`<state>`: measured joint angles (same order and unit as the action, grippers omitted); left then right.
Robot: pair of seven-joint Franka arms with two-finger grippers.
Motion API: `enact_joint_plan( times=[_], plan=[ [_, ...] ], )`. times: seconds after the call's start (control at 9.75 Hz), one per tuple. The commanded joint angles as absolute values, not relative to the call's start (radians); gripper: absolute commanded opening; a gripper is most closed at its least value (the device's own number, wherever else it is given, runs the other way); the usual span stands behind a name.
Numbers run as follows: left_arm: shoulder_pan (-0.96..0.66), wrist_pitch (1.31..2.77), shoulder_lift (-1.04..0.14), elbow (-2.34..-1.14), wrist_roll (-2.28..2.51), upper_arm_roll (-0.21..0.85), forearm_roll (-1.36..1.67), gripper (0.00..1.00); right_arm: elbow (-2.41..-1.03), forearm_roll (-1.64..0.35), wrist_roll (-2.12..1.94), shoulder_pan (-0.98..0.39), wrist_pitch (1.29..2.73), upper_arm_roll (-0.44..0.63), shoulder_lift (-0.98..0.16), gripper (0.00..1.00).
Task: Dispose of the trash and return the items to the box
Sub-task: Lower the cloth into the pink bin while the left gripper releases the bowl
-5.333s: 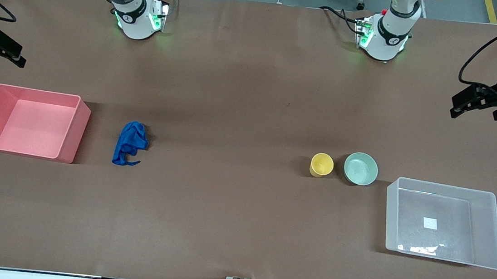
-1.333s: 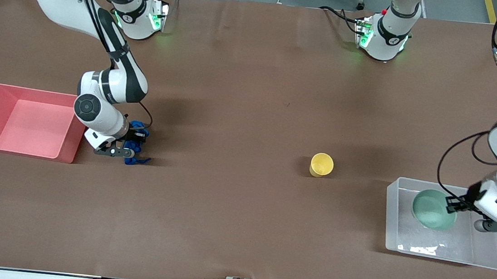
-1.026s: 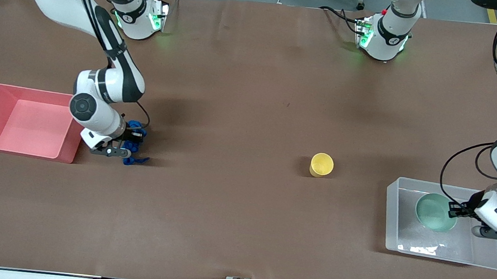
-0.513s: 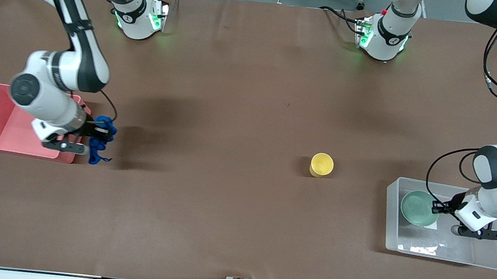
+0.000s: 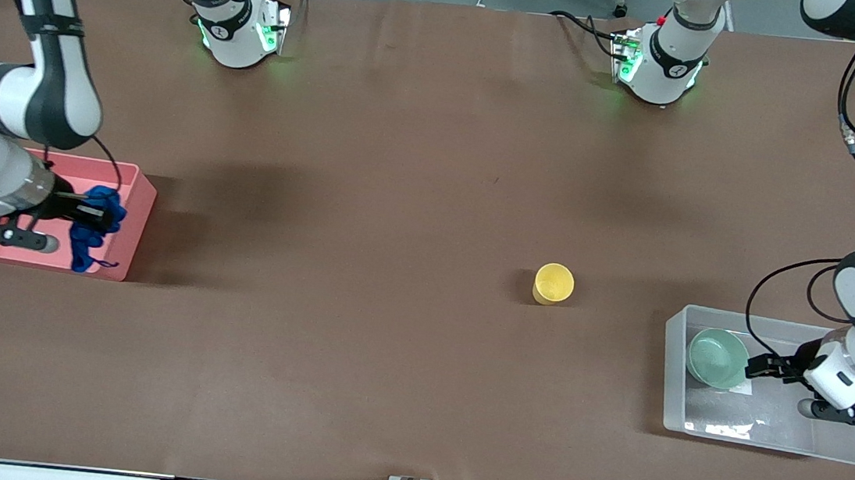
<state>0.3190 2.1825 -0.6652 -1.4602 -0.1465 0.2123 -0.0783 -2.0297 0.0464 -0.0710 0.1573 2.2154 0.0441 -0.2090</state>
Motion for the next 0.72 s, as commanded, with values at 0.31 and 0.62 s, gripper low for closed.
enact_joint_plan(
  times=[0.31, 0.62],
  plan=[
    [0.221, 1.996, -0.488, -1.590, 0.219, 0.309, -0.090, 1.00, -2.040, 0.078, -0.238, 0.330, 2.295, 0.026, -0.277, 0.02],
    [0.189, 2.013, -0.476, -1.658, 0.495, 0.425, -0.101, 1.00, -2.045, 0.080, -0.244, 0.373, 2.336, 0.026, -0.334, 0.05]
  ],
)
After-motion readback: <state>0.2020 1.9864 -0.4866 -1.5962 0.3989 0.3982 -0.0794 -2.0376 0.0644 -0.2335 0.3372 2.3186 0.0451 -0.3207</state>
